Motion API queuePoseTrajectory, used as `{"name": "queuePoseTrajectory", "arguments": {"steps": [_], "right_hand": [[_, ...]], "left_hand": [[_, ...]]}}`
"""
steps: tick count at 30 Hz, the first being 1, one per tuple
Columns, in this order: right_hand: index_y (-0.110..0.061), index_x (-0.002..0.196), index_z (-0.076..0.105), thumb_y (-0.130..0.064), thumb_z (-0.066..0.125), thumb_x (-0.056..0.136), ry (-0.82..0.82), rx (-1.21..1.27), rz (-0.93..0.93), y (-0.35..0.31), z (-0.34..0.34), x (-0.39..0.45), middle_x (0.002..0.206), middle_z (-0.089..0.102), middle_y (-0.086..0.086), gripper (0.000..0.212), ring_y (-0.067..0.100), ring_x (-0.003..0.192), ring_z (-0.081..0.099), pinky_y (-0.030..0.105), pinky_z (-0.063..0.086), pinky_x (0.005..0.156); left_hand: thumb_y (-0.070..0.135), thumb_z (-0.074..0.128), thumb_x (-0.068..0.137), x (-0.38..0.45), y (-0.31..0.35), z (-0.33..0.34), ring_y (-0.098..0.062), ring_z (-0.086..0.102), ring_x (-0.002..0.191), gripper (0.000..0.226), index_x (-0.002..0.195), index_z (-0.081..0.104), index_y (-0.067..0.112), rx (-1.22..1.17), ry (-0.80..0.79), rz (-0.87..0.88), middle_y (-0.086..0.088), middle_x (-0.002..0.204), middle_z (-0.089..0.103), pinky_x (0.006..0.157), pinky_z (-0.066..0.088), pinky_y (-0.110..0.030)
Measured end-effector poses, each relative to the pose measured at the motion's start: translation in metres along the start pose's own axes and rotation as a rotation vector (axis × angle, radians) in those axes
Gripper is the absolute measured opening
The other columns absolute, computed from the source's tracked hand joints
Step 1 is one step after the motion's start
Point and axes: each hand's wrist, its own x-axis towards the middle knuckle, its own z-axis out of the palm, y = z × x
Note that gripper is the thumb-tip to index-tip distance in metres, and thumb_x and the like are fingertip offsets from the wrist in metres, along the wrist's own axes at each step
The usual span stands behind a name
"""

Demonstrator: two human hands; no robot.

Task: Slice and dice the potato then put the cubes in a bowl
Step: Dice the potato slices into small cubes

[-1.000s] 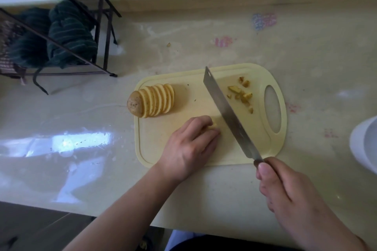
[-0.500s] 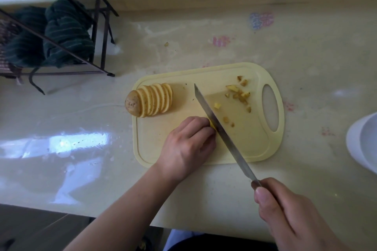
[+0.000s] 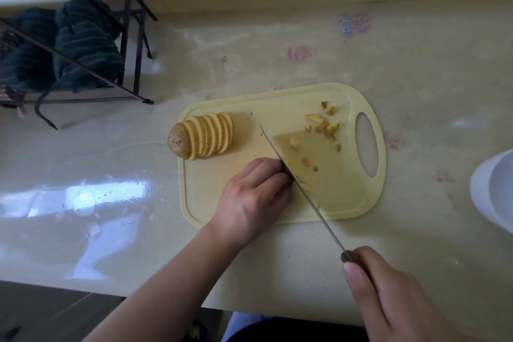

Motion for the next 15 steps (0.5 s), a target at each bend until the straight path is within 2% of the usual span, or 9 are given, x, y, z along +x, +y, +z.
{"name": "queuePoseTrajectory", "arguments": {"steps": [3, 7, 10, 12, 15], "right_hand": [[-0.042, 0.085, 0.036, -0.082, 0.003, 0.072, -0.021, -0.035, -0.078, -0.003, 0.008, 0.014, 0.077, 0.057, -0.025, 0.054, 0.005, 0.063, 0.053, 0.023, 0.039, 0.059], [-0.041, 0.077, 0.04, -0.067, 0.02, 0.083, 0.034, 0.03, -0.12, -0.006, 0.009, 0.035, 0.067, 0.059, -0.004, 0.034, 0.009, 0.056, 0.052, 0.03, 0.038, 0.054], [-0.04, 0.077, 0.046, -0.067, 0.025, 0.082, 0.053, 0.103, -0.088, -0.005, -0.001, 0.036, 0.066, 0.057, 0.008, 0.035, 0.013, 0.049, 0.052, 0.039, 0.042, 0.054], [-0.036, 0.077, 0.047, -0.068, 0.027, 0.082, 0.017, 0.151, -0.082, -0.003, -0.004, 0.033, 0.061, 0.051, 0.014, 0.038, 0.011, 0.042, 0.041, 0.036, 0.036, 0.047], [-0.025, 0.08, 0.047, -0.068, 0.028, 0.082, -0.005, 0.165, -0.087, -0.001, -0.002, 0.027, 0.055, 0.043, 0.01, 0.047, 0.011, 0.042, 0.036, 0.035, 0.031, 0.048]], "left_hand": [[-0.001, 0.077, 0.087, -0.001, -0.001, 0.0, -0.029, 0.069, 0.092, 0.006, 0.092, 0.076, -0.002, -0.005, -0.012, 0.004, -0.013, 0.101, 0.072, 0.081, 0.056, -0.032], [0.002, 0.072, 0.092, -0.002, -0.003, 0.0, -0.028, 0.068, 0.091, 0.005, 0.092, 0.075, -0.002, -0.009, -0.007, 0.009, -0.013, 0.1, 0.071, 0.079, 0.056, -0.034], [0.004, 0.073, 0.093, -0.003, -0.002, 0.001, -0.028, 0.067, 0.088, 0.006, 0.091, 0.075, -0.002, 0.006, 0.004, 0.017, -0.013, 0.098, 0.07, 0.079, 0.056, -0.033], [0.004, 0.074, 0.093, -0.004, -0.003, 0.001, -0.029, 0.067, 0.087, 0.006, 0.091, 0.075, -0.002, 0.016, 0.022, 0.018, -0.014, 0.096, 0.07, 0.079, 0.056, -0.033], [0.002, 0.074, 0.091, -0.007, -0.001, 0.002, -0.029, 0.066, 0.086, 0.005, 0.091, 0.075, -0.003, 0.008, 0.044, 0.0, -0.015, 0.096, 0.069, 0.078, 0.055, -0.034]]}}
